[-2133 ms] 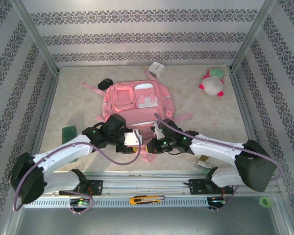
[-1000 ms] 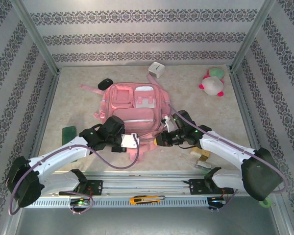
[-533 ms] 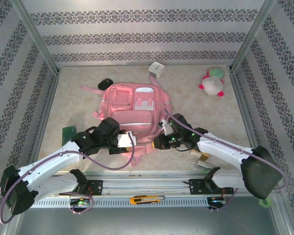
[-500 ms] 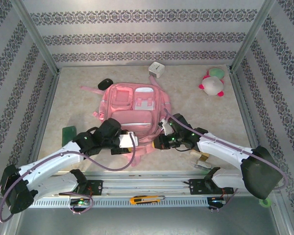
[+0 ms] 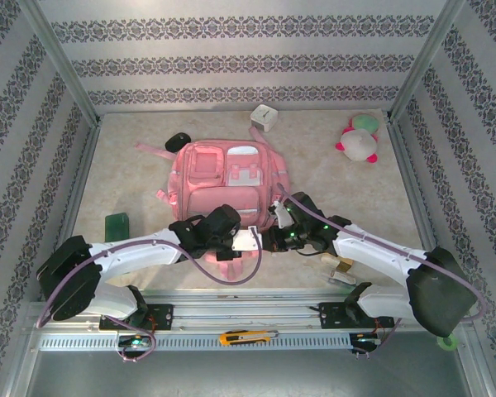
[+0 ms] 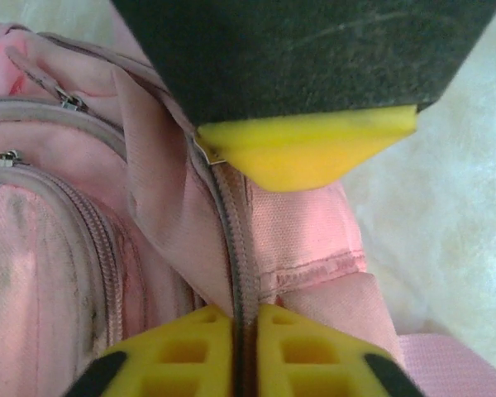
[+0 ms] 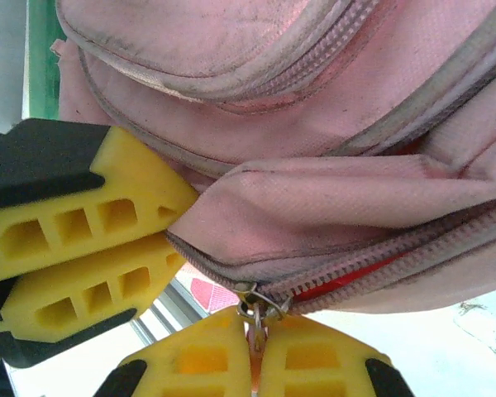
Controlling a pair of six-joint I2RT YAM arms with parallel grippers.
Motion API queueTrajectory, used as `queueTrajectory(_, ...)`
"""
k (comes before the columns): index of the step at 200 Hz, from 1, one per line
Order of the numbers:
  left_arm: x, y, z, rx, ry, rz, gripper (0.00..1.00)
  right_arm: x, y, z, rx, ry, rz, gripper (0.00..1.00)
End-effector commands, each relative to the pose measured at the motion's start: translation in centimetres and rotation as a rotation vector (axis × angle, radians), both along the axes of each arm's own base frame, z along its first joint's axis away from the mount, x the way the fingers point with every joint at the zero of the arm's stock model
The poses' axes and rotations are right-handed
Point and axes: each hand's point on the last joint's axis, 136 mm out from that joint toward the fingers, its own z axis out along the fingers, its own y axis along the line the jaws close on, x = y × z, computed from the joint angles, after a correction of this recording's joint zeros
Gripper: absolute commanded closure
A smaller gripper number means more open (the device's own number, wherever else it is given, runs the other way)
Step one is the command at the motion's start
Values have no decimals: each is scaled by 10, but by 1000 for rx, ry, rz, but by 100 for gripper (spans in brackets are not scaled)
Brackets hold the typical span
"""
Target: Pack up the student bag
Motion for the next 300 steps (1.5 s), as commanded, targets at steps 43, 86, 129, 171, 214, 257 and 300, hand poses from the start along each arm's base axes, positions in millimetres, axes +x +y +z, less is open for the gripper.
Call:
queueTrajectory(43,-28,34,24,-5,2,-112,100,49,-48,2,37,-47,-136,100)
queueTrajectory(86,-54,44,53,-131,-1,-177,100,100,-83,-7,17,-85,-256,100)
queueTrajectory(129,-75,47,67,-173,13,-264,100,151,-95,-18,-22,-111,-326,100)
queueTrajectory(171,-80,53,67,-141,19,-279,100,178,-110,-30,-89,-123,-389,100)
queueTrajectory(214,-53,44,71,-199,-36,-146,67,168,-108,-14,-59,-119,-385,84)
queueTrajectory(257,7,54,122,-427,-21,390,24,122,-104,24,-149,-121,-326,40)
queueTrajectory(300,52,163,130,-478,-91,1095,14,76,-66,49,-153,-123,-294,40)
